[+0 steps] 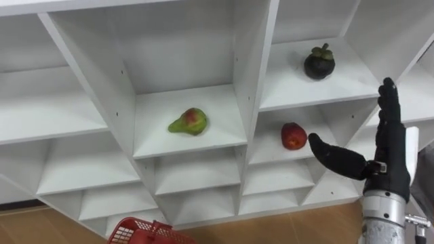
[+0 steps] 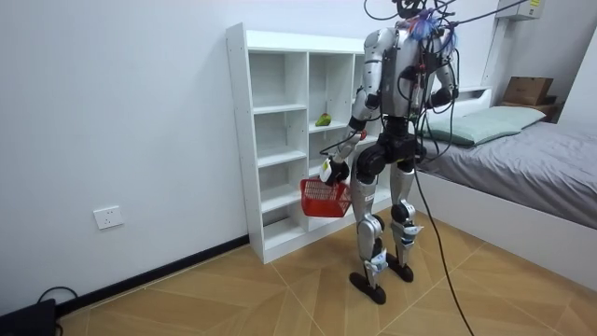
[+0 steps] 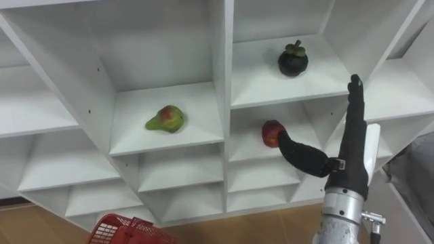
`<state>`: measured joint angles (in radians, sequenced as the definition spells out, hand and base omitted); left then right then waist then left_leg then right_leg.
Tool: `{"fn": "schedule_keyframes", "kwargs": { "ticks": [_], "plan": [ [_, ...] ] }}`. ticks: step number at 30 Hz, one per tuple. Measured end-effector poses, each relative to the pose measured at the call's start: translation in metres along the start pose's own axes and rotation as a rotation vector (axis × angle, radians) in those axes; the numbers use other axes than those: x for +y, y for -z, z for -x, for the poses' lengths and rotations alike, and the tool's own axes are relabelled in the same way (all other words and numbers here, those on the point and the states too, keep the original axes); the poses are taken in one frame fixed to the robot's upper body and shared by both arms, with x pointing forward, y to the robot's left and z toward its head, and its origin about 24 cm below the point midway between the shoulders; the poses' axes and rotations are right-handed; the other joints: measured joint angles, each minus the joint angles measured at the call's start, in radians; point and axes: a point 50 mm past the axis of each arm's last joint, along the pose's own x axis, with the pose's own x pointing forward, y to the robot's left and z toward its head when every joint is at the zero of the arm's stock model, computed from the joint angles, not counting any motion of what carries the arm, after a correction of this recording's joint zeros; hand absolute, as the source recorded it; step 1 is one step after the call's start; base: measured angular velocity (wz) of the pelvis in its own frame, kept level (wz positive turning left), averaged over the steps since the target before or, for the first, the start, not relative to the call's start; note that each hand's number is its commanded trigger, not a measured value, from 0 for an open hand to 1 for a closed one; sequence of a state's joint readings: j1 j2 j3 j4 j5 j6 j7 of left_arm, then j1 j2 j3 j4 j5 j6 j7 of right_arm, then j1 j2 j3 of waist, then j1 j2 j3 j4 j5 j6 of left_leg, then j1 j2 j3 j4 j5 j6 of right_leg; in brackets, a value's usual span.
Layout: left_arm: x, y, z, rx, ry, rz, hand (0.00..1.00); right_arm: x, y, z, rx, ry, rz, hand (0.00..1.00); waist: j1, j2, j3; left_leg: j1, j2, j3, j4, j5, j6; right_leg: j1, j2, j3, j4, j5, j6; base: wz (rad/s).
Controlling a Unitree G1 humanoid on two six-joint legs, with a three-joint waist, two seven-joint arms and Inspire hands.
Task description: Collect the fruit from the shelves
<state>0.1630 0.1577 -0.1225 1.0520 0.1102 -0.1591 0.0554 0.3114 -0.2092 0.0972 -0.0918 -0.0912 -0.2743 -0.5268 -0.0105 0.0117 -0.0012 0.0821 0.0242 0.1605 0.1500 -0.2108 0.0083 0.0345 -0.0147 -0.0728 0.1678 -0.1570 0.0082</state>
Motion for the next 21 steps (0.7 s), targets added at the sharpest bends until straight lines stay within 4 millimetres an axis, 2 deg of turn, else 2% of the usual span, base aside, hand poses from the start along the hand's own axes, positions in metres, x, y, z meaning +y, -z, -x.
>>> {"fn": "schedule_keyframes", "kwargs": {
  "ticks": [6,9,14,21],
  "plan": [
    [0.002,0.001,-0.001,0.015,0.0,-0.005,1.0,-0.002,0.0,-0.001,-0.007,0.004,0.01,0.0,0.016,-0.007,0.0059,-0.004,0.0,-0.001,0.0,0.0,0.0,-0.003,0.0,0.0,-0.001,0.0,0.0,0.0],
    [0.004,0.0,-0.002,0.014,0.002,-0.008,1.0,0.0,-0.004,-0.006,-0.026,0.004,0.002,0.0,0.016,-0.007,0.006,-0.006,0.0,-0.001,0.0,0.0,0.0,-0.003,0.0,-0.001,-0.001,0.0,0.0,0.0],
    [0.006,0.0,-0.002,0.015,0.007,-0.013,1.0,0.002,-0.009,-0.012,-0.053,0.005,-0.009,0.0,0.016,-0.008,0.0052,-0.007,0.001,-0.004,0.0,0.0,0.0,-0.002,0.0,-0.005,-0.001,0.0,0.0,0.0],
    [0.01,0.0,-0.002,0.02,0.012,-0.029,1.0,0.005,-0.016,-0.02,-0.11,-0.005,0.021,0.0,0.016,-0.015,-0.0015,-0.01,0.001,-0.01,0.002,0.0,0.0,-0.002,-0.001,-0.012,0.0,0.0,0.0,0.0]
  ]
}}
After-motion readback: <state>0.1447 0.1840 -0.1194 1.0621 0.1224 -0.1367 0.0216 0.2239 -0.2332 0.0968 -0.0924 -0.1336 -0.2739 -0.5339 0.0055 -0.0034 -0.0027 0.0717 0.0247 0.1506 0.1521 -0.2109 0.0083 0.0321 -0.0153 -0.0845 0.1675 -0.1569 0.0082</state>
